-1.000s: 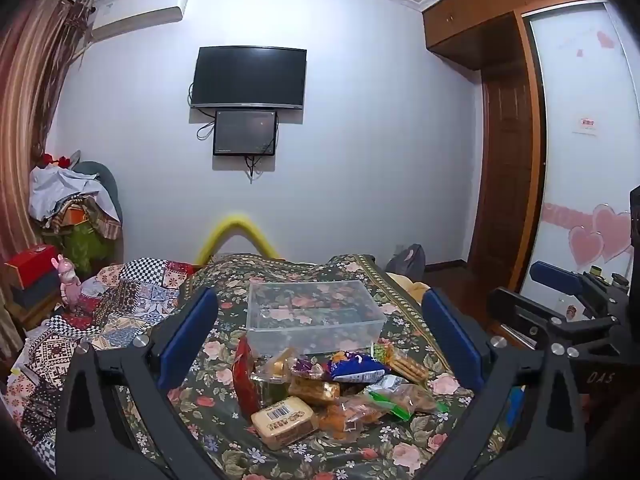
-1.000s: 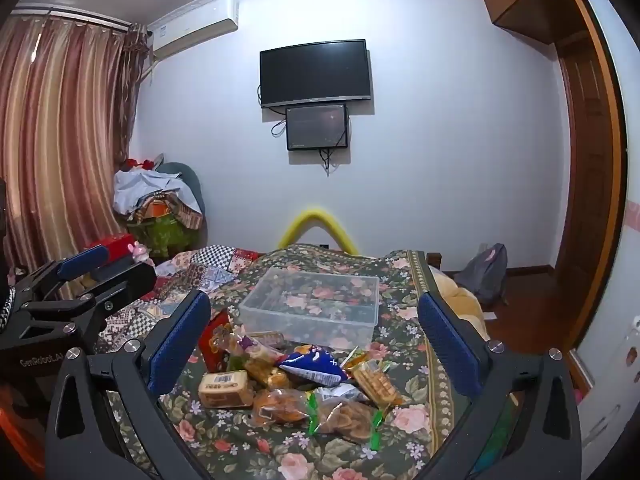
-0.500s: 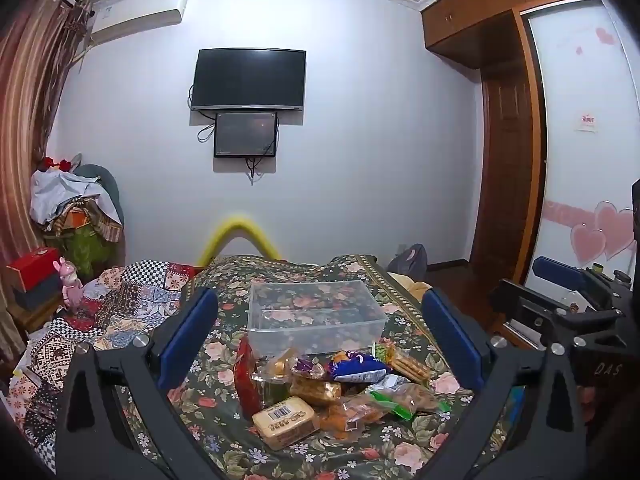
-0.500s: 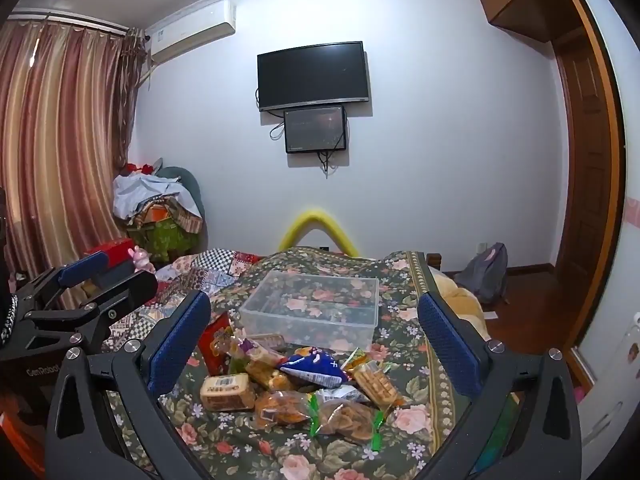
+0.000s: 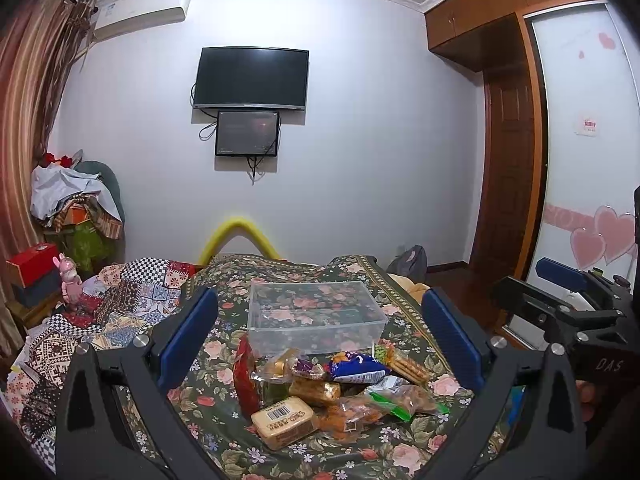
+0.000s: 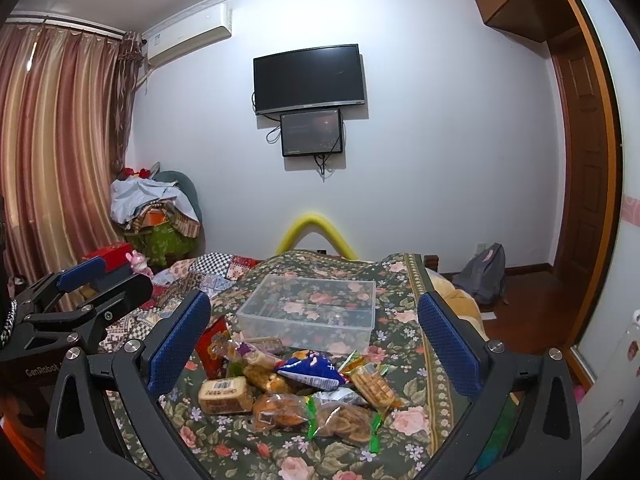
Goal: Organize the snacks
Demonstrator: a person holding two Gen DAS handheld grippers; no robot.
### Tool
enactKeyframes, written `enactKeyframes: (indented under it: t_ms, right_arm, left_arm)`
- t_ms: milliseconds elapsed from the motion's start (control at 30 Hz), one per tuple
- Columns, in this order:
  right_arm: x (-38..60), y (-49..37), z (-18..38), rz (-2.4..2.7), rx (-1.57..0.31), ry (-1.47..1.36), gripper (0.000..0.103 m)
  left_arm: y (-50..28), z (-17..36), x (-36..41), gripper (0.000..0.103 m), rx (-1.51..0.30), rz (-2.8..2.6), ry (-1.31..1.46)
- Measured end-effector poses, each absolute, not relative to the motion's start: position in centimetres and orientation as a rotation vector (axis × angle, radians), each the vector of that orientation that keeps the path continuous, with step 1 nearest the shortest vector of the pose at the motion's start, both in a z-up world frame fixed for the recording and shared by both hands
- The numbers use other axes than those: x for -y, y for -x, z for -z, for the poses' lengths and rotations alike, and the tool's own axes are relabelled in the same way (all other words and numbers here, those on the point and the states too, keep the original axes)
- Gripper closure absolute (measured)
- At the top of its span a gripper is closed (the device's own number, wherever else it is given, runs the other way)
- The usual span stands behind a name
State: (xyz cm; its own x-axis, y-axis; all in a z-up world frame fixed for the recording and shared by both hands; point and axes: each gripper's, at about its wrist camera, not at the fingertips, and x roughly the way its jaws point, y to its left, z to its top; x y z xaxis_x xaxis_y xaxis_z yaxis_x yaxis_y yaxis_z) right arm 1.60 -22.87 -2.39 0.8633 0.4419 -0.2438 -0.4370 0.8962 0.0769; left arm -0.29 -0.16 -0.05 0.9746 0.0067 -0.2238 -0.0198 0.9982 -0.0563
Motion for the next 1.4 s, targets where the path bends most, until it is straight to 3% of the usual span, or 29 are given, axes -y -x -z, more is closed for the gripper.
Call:
enactKeyframes:
  t_ms: [1400]
  right_arm:
    - [22.59, -1.61, 2.64, -0.463, -0.262, -0.015, 0.0]
  left_arm:
    - [0.0, 0.45, -0.17, 0.0, -0.235, -0.013, 0.078]
